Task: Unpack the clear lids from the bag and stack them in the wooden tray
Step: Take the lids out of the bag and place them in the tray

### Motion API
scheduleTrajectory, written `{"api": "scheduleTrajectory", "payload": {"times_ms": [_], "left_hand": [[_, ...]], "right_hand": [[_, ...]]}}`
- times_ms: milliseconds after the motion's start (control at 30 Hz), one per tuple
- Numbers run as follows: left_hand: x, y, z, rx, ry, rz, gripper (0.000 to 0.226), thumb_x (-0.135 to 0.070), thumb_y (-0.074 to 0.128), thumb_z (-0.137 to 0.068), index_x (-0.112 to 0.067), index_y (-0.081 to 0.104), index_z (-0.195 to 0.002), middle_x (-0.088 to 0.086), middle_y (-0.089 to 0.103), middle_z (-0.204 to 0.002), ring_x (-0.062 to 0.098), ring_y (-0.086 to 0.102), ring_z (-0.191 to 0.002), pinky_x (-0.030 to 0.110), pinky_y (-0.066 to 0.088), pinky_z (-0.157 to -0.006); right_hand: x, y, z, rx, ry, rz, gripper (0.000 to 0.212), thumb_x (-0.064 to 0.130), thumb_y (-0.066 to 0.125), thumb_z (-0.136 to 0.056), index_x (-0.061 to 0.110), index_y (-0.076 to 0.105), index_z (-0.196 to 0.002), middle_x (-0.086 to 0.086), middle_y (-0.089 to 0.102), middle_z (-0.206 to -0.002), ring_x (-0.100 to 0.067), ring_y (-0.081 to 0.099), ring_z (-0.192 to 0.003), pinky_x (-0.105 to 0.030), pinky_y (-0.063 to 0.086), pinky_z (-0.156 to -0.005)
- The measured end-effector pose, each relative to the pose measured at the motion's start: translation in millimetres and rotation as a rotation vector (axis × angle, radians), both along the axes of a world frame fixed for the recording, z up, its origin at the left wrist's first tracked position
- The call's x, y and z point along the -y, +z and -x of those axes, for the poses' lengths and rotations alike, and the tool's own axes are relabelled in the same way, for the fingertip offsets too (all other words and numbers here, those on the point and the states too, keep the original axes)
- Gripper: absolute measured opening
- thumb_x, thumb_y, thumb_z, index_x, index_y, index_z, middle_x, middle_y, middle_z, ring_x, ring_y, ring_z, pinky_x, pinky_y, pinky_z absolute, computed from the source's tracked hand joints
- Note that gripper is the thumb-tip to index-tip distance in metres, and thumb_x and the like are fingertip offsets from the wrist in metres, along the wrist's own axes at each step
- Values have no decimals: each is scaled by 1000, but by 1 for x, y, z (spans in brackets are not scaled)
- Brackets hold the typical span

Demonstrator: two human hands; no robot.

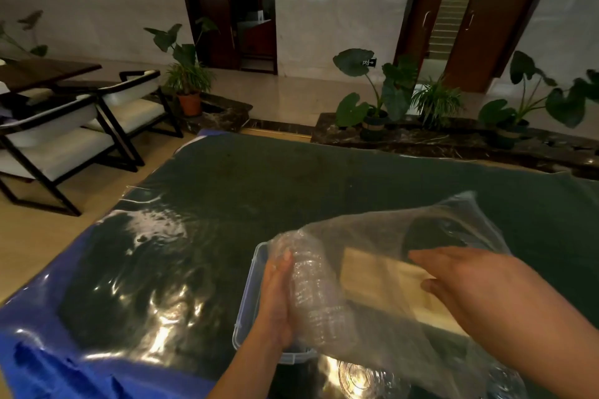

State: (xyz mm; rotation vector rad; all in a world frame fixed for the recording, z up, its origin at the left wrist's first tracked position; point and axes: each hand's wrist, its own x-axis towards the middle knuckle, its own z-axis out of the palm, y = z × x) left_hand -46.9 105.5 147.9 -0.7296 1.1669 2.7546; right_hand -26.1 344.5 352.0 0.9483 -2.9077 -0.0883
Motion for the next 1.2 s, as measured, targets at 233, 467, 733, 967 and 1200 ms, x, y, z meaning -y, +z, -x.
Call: {"api": "scheduleTrajectory", "payload": {"times_ms": [233,467,733,967,1200], "left_hand": [[-8,7,-15,-50,-37,66,114,-63,93,-46,-15,57,-142,27,63,-136,48,62,-124,67,49,-102],[-8,9,-26,-105,-89,129,100,-66,87,-56,-11,62,-137,24,68,-130,40,67,-119,48,60,-88],[1,6,-29,-42,-159,35,68,-65,49,-93,-11,70,-129,22,71,-127,37,69,-116,44,60,-86],[5,0,-19,47,-156,104,68,-64,64,-85,-12,71,-128,23,69,-130,40,65,-122,57,47,-110],[0,-5,-15,-15,-155,133,72,-72,66,-78,-18,73,-126,19,72,-126,37,69,-118,57,50,-106]], "right_hand": [[41,-47,38,298,24,223,50,41,58,-96,36,48,-144,12,54,-144,-8,54,-128,-22,39,-105],[78,-82,58,326,136,328,49,57,56,-90,30,56,-132,8,65,-128,-8,60,-113,-16,41,-92],[83,-94,58,464,199,381,35,48,72,-83,23,71,-107,11,66,-97,-4,63,-89,-29,55,-83],[71,-91,50,570,308,333,47,46,70,-88,21,66,-127,6,69,-115,-6,62,-102,-23,50,-86],[70,-102,58,496,184,235,54,47,47,-99,26,42,-149,-2,61,-139,-20,58,-125,-36,47,-104]]}}
